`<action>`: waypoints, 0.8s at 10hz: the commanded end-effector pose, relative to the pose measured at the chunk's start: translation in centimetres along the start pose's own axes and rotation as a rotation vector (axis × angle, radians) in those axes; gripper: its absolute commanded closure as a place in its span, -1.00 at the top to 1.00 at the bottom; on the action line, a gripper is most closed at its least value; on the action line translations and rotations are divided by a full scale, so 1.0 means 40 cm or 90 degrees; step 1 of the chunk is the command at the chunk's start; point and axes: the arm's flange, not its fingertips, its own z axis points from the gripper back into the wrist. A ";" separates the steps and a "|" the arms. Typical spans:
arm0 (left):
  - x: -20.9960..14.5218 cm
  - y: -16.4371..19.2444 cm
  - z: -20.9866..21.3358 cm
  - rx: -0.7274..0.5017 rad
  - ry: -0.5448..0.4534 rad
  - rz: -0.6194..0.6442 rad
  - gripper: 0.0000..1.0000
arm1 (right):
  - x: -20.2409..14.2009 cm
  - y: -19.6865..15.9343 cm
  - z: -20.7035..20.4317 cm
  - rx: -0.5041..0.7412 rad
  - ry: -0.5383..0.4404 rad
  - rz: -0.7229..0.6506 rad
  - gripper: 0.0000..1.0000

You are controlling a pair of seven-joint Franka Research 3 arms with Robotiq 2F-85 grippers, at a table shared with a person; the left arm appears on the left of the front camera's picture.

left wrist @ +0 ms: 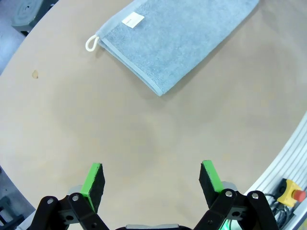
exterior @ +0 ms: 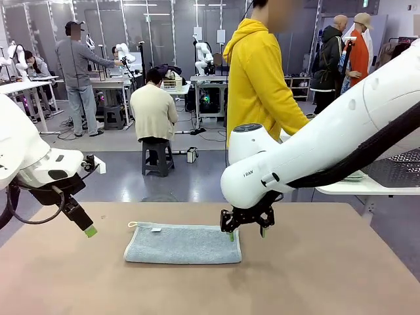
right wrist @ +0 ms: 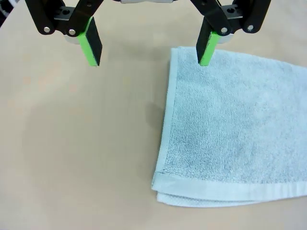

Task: Fold the towels and place them in the basket.
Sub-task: When a person lays out a Towel with hook on the table, fold it in half twice.

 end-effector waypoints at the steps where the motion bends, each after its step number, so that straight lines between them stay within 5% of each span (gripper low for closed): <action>1: 0.010 0.004 0.000 0.008 0.004 0.004 1.00 | 0.009 0.021 -0.020 0.027 -0.002 -0.061 1.00; 8: 0.010 0.004 0.000 0.008 0.004 0.004 1.00 | 0.026 0.012 -0.113 0.072 0.009 -0.137 1.00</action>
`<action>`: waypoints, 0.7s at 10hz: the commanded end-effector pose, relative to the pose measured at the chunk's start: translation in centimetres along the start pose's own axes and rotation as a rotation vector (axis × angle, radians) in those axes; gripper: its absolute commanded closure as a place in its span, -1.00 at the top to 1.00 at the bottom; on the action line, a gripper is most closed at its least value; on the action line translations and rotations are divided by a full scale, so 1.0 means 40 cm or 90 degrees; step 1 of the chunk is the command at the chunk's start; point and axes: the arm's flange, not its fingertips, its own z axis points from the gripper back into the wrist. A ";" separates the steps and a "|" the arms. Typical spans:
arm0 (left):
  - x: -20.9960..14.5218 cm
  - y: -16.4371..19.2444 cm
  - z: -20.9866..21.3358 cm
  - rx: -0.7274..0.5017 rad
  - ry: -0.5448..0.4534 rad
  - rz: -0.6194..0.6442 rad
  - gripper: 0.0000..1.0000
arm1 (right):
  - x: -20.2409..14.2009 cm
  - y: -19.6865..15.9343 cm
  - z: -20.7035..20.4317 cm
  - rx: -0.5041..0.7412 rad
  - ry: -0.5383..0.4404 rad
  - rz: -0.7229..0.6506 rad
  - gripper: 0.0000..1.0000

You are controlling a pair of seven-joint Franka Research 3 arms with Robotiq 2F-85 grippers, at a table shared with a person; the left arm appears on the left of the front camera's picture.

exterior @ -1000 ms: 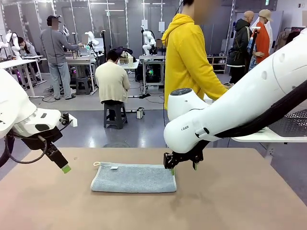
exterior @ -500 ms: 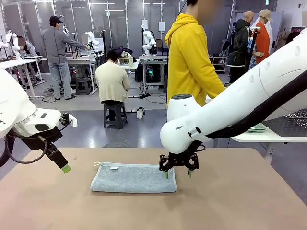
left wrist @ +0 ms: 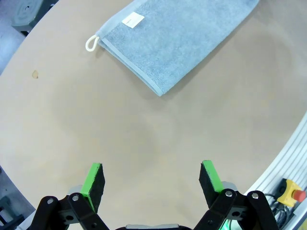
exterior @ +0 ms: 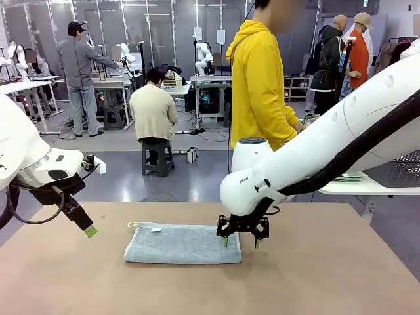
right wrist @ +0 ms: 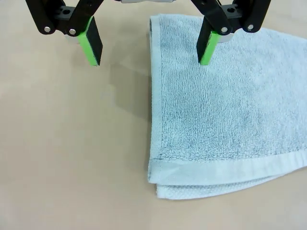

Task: Fold the towels and place them in the basket.
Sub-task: When a person lays out a Towel with hook on the table, fold it in half twice.

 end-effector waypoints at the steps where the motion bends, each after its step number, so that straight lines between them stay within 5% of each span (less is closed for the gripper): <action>1: 0.010 0.004 -0.001 0.008 0.004 0.004 1.00 | 0.002 0.010 -0.013 0.010 -0.016 -0.044 1.00; 6: 0.010 0.004 -0.001 0.008 0.004 0.004 1.00 | 0.023 0.017 -0.024 -0.005 -0.006 -0.064 1.00; 7: 0.010 0.004 -0.001 0.008 0.004 0.004 1.00 | 0.024 0.020 -0.032 0.000 -0.005 -0.061 0.72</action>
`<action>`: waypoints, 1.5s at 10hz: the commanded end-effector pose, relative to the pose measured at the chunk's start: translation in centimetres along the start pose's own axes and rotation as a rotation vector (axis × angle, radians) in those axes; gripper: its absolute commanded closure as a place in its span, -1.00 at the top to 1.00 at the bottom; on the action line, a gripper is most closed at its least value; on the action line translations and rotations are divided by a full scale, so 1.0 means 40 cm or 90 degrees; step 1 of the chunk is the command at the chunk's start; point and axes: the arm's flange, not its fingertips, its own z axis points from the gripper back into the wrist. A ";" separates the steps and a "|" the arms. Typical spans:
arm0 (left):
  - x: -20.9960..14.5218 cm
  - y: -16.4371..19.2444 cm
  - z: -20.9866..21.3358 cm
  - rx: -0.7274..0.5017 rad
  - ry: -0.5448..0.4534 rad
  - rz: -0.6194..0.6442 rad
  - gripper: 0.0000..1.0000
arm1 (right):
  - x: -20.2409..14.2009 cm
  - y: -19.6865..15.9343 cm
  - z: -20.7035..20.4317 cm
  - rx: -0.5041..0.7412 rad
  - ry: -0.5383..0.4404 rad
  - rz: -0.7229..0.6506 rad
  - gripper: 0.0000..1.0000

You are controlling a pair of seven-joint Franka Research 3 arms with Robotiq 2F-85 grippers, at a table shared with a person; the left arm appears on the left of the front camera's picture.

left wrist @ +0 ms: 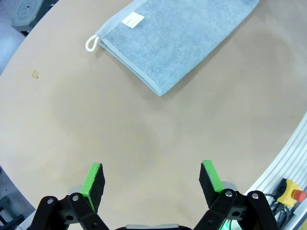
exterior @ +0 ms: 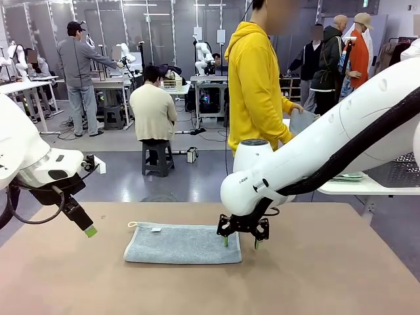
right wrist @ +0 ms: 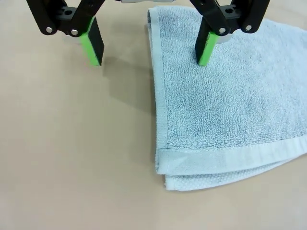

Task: Fold the towels and place them in the basket.
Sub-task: When a person lays out a Towel with hook on the table, fold it in half twice.

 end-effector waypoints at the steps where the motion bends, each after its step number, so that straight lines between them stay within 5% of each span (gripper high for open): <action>1: 0.010 0.004 -0.001 0.008 0.004 0.004 1.00 | 0.007 0.024 -0.023 -0.009 -0.006 -0.031 0.34; 2: 0.010 0.004 -0.001 0.008 0.004 0.004 1.00 | 0.006 0.021 -0.031 -0.008 -0.004 -0.036 -0.48; 3: 0.010 0.004 -0.001 0.008 0.004 0.004 1.00 | 0.004 0.020 -0.034 -0.005 -0.005 -0.039 -0.86; 4: 0.010 0.004 -0.001 0.008 0.004 0.004 1.00 | 0.003 0.015 -0.033 -0.001 -0.008 -0.043 -1.00; 15: 0.010 0.004 -0.001 0.008 0.004 0.004 1.00 | 0.005 -0.015 0.095 -0.034 -0.028 0.034 -1.00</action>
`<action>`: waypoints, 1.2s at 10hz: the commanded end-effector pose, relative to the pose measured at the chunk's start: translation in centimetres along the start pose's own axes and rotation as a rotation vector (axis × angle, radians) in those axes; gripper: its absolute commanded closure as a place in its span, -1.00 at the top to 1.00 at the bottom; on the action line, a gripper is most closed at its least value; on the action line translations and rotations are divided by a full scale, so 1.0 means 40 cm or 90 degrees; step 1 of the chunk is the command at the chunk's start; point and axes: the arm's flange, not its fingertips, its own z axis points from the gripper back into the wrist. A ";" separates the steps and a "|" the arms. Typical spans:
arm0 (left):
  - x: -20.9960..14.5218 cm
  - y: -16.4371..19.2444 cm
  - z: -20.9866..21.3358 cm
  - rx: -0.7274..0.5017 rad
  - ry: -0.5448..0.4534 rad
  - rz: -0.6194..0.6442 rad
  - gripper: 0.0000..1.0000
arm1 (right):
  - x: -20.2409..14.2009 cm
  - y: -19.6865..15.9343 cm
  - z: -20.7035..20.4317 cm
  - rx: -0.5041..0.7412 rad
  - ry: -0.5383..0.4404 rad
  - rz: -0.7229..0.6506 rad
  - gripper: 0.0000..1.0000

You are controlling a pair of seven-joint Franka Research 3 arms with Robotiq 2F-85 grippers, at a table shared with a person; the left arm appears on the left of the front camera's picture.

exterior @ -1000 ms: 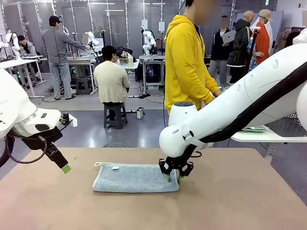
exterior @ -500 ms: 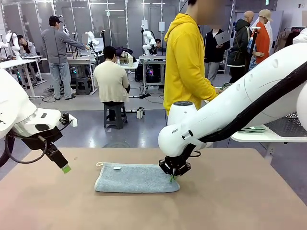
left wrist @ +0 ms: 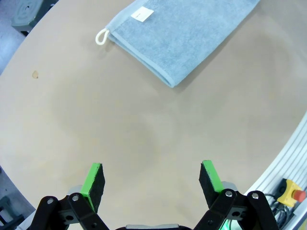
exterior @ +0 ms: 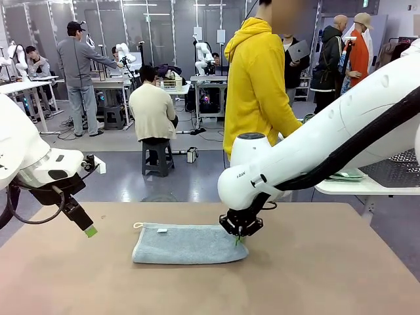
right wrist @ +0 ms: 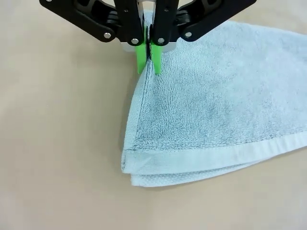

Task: Fold the towels and place them in the basket.
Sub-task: When a person lays out a Towel with hook on the table, fold it in half twice.

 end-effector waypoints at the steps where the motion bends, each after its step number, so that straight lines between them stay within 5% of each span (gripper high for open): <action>1: 0.010 0.004 -0.001 0.008 0.004 0.004 1.00 | 0.009 -0.051 0.054 -0.021 0.000 0.037 -1.00; 5: 0.010 0.004 -0.001 0.008 0.004 0.004 1.00 | 0.026 -0.052 0.161 -0.099 -0.057 0.063 -1.00; 7: 0.010 0.004 -0.001 0.008 0.004 0.004 1.00 | -0.003 0.014 0.201 0.001 -0.044 0.106 -1.00; 12: 0.010 0.004 -0.001 0.008 0.004 0.004 1.00 | -0.054 0.229 0.241 0.024 -0.017 0.161 -1.00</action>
